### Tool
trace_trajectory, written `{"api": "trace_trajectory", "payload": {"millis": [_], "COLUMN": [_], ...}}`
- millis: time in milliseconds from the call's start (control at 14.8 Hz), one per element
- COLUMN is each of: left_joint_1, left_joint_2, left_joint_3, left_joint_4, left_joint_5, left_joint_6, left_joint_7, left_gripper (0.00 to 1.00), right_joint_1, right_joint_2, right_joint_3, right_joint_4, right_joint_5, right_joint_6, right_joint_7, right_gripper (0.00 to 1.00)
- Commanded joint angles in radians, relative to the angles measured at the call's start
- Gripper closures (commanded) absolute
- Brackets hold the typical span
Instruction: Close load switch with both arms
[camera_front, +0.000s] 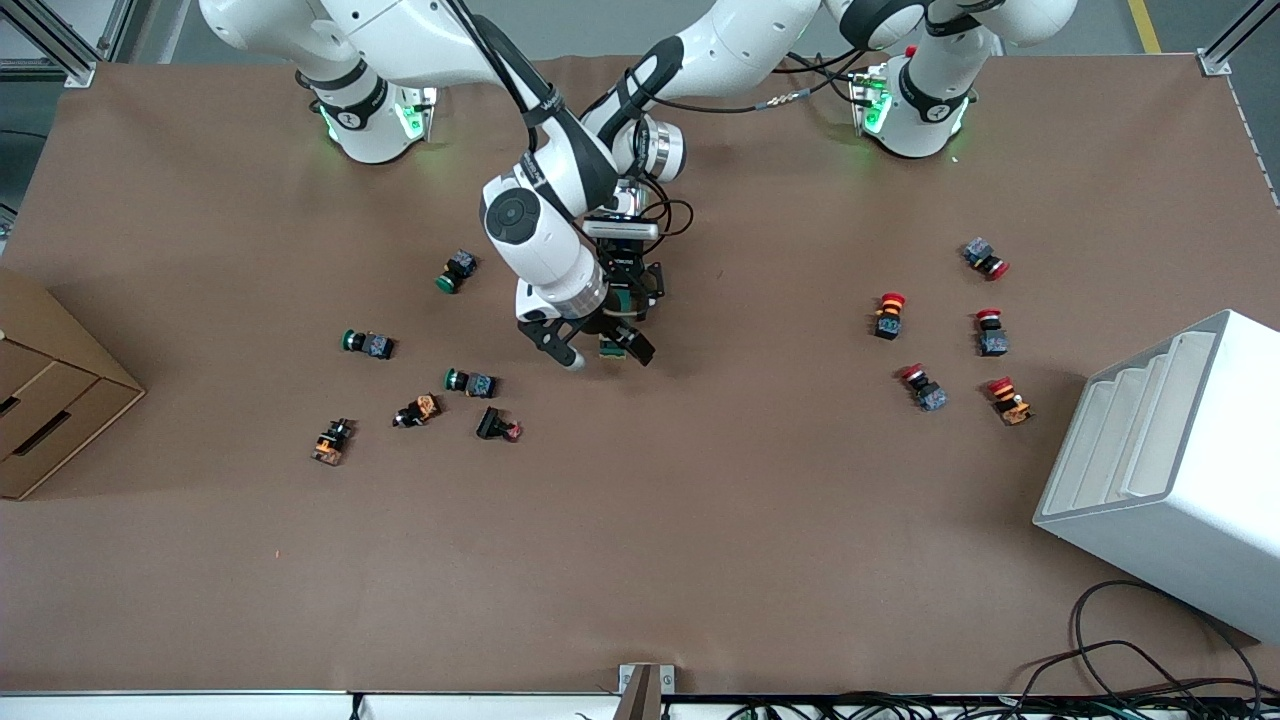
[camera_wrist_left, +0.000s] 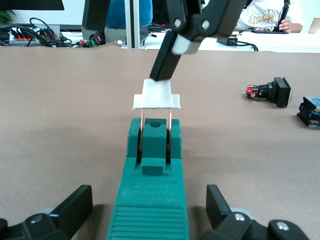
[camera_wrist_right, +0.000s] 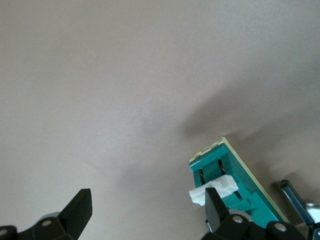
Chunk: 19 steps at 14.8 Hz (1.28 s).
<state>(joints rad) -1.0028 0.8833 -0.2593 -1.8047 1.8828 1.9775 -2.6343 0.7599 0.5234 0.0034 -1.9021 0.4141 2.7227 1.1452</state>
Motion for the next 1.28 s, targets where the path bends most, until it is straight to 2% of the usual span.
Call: {"api": "trace_trajectory", "payload": {"millis": [0, 472, 809, 1213], "left_joint_1": [0.006, 0.009, 0.018, 0.021], "left_joint_2": [0.052, 0.060, 0.060, 0.062], "left_joint_3": [-0.002, -0.002, -0.002, -0.002], "left_joint_4": [0.030, 0.030, 0.028, 0.028], "left_joint_5": [-0.010, -0.016, -0.019, -0.028], "left_joint_6": [0.027, 0.027, 0.030, 0.031], "left_joint_7": [-0.027, -0.027, -0.029, -0.024], "left_gripper": [0.00, 0.00, 0.00, 0.00], "right_joint_1": [-0.010, -0.005, -0.010, -0.016], "right_joint_2": [0.023, 0.050, 0.098, 0.130], "right_joint_3": [0.007, 0.007, 0.006, -0.002], "right_joint_4": [0.018, 0.032, 0.081, 0.089], "right_joint_5": [0.003, 0.000, -0.003, -0.041], "right_joint_6": [-0.009, -0.008, -0.008, -0.001], "right_joint_7": [-0.010, -0.010, -0.012, -0.025], "right_gripper": [0.00, 0.00, 0.00, 0.00]}}
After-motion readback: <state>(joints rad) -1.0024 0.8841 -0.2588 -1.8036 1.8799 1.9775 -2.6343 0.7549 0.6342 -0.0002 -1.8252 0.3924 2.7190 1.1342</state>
